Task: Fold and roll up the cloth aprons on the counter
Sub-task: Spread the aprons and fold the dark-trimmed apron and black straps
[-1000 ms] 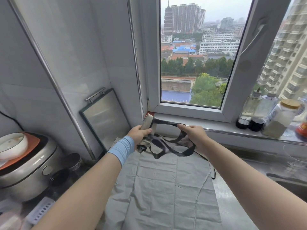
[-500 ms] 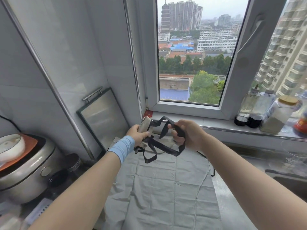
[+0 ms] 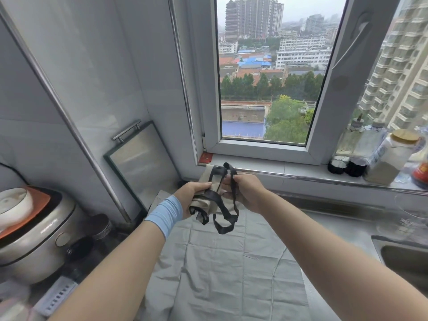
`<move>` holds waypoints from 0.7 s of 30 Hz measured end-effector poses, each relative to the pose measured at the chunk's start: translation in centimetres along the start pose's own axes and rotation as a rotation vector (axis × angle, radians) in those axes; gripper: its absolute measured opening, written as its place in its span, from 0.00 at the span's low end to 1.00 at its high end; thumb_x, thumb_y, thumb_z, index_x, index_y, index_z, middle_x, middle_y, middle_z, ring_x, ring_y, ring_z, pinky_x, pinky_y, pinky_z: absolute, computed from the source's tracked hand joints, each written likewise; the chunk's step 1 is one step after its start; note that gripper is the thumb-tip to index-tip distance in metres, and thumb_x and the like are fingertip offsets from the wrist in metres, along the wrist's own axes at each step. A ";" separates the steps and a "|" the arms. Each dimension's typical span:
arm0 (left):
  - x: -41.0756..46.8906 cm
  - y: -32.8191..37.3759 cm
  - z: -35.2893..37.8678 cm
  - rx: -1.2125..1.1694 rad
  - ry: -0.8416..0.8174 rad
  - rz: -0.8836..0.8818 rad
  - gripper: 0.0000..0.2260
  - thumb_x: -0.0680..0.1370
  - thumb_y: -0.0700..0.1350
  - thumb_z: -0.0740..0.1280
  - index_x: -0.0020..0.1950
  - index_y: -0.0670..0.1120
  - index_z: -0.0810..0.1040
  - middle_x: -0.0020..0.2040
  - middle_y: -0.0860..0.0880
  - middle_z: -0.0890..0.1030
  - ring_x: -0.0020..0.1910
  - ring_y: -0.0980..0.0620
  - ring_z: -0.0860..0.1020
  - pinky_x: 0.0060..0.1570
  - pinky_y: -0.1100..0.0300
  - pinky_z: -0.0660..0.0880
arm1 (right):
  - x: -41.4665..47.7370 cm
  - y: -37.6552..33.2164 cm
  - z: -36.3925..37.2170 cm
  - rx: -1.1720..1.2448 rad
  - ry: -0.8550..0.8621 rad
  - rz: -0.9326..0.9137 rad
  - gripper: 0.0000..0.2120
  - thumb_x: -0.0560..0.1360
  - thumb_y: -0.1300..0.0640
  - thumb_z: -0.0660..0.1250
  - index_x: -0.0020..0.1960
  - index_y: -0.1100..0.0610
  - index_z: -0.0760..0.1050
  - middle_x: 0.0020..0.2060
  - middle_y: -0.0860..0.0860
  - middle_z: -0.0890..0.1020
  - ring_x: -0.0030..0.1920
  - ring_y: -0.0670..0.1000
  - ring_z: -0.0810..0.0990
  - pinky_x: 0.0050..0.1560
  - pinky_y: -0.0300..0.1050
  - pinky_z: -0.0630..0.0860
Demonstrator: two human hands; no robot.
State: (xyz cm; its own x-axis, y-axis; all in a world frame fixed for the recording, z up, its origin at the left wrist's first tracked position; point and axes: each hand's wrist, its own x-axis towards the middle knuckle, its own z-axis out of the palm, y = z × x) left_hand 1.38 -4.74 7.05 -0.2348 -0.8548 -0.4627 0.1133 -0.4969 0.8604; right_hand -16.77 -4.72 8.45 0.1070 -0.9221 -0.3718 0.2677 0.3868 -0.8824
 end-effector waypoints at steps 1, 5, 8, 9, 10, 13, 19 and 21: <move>-0.2 0.0 0.3 -0.017 -0.027 -0.005 0.08 0.75 0.44 0.67 0.50 0.41 0.80 0.43 0.42 0.83 0.39 0.44 0.81 0.49 0.52 0.77 | 0.2 0.2 0.0 0.016 -0.018 -0.001 0.14 0.83 0.63 0.52 0.51 0.60 0.77 0.42 0.55 0.82 0.41 0.54 0.81 0.52 0.53 0.78; -0.4 0.1 0.1 -0.154 -0.083 -0.005 0.20 0.69 0.45 0.71 0.57 0.36 0.79 0.51 0.40 0.81 0.44 0.44 0.78 0.51 0.53 0.74 | 1.0 0.5 -0.5 0.089 -0.083 0.025 0.14 0.84 0.57 0.57 0.63 0.54 0.78 0.51 0.51 0.83 0.51 0.53 0.81 0.57 0.54 0.74; 0.2 -0.4 -0.4 -0.174 -0.097 0.010 0.31 0.59 0.46 0.78 0.59 0.37 0.78 0.55 0.38 0.78 0.52 0.39 0.75 0.66 0.43 0.67 | 1.2 0.8 -0.6 0.111 -0.140 0.052 0.12 0.82 0.52 0.60 0.61 0.49 0.79 0.52 0.53 0.80 0.53 0.54 0.78 0.55 0.54 0.75; 0.2 -0.5 -0.2 -0.137 -0.124 0.008 0.29 0.60 0.46 0.77 0.58 0.38 0.78 0.54 0.38 0.78 0.53 0.38 0.75 0.67 0.39 0.65 | 1.1 0.8 -0.6 0.102 -0.154 0.056 0.10 0.81 0.51 0.62 0.59 0.49 0.80 0.51 0.53 0.79 0.52 0.54 0.77 0.53 0.53 0.75; 0.0 -0.3 0.2 -0.110 -0.160 0.004 0.25 0.63 0.46 0.74 0.57 0.37 0.78 0.53 0.38 0.78 0.51 0.38 0.76 0.66 0.39 0.66 | 1.1 0.8 -0.7 0.069 -0.177 0.049 0.09 0.80 0.51 0.64 0.57 0.48 0.81 0.50 0.54 0.78 0.51 0.54 0.77 0.52 0.52 0.75; -0.3 0.0 0.9 -0.128 -0.203 -0.020 0.17 0.69 0.44 0.67 0.54 0.37 0.79 0.47 0.39 0.80 0.45 0.40 0.78 0.60 0.43 0.72 | 0.7 0.9 -0.4 -0.136 -0.166 0.029 0.08 0.79 0.57 0.66 0.48 0.52 0.84 0.44 0.53 0.85 0.48 0.55 0.81 0.57 0.56 0.75; -0.5 0.1 1.5 -0.252 -0.214 0.009 0.20 0.70 0.44 0.66 0.59 0.35 0.77 0.51 0.38 0.79 0.47 0.39 0.78 0.55 0.45 0.75 | 1.3 1.2 -0.7 -0.029 0.129 -0.019 0.18 0.73 0.42 0.67 0.44 0.58 0.80 0.41 0.53 0.82 0.41 0.54 0.81 0.52 0.51 0.78; -0.5 0.3 1.0 -0.327 -0.270 0.028 0.20 0.70 0.44 0.65 0.58 0.34 0.77 0.51 0.38 0.79 0.48 0.39 0.79 0.56 0.46 0.74 | 1.7 1.8 -1.9 0.089 0.192 -0.023 0.13 0.77 0.47 0.64 0.47 0.56 0.77 0.42 0.53 0.76 0.40 0.52 0.75 0.49 0.49 0.75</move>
State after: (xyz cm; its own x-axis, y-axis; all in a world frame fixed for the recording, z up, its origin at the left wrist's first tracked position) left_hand 0.60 -4.28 7.73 -0.4665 -0.8207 -0.3300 0.4132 -0.5320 0.7391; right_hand -17.89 -5.57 5.72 -0.0822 -0.9094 -0.4076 0.3524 0.3561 -0.8655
